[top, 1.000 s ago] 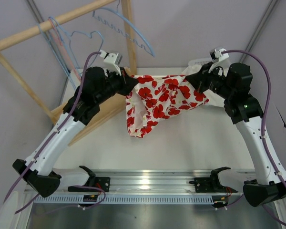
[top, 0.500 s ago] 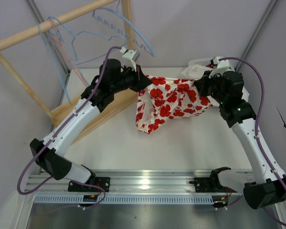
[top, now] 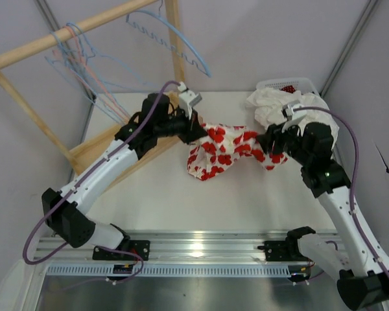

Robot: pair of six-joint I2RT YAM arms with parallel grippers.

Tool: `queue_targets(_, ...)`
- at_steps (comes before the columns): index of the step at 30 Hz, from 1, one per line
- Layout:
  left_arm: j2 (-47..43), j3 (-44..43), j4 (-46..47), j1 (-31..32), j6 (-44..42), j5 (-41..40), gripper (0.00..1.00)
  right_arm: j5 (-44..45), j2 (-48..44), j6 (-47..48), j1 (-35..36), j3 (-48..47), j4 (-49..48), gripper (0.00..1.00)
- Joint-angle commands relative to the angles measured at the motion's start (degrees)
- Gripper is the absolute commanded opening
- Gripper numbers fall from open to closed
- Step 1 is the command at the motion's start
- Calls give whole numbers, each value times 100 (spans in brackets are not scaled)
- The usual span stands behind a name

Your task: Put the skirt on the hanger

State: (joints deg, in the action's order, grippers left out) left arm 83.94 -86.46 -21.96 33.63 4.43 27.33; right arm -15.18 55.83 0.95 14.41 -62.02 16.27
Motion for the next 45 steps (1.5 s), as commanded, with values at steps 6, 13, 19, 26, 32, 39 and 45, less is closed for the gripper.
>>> queue_targets(6,-1309,2000,-36,1355,93,63,27,-135,-1443,-991,62,675,2000,99)
queue_targets(13,-1889,2187,-1020,1700,840,-2259,100,595,-671,-1992,9,338,2390,99)
queue_targets(19,-1356,1948,-1680,901,2306,-3270,99,752,190,-2933,193,1060,1450,96)
queue_targets(26,-626,2879,-337,786,3950,-3269,90,1913,832,-3303,729,1499,1151,94)
queue_targets(32,148,2845,104,751,4312,-3997,81,2344,850,-3444,721,1878,1062,95)
queue_targets(39,623,3203,1127,426,4611,-4281,79,2292,859,-3356,519,2115,1089,95)
queue_targets(45,825,3390,2378,302,4331,-4358,56,2239,859,-3321,501,2185,1141,94)
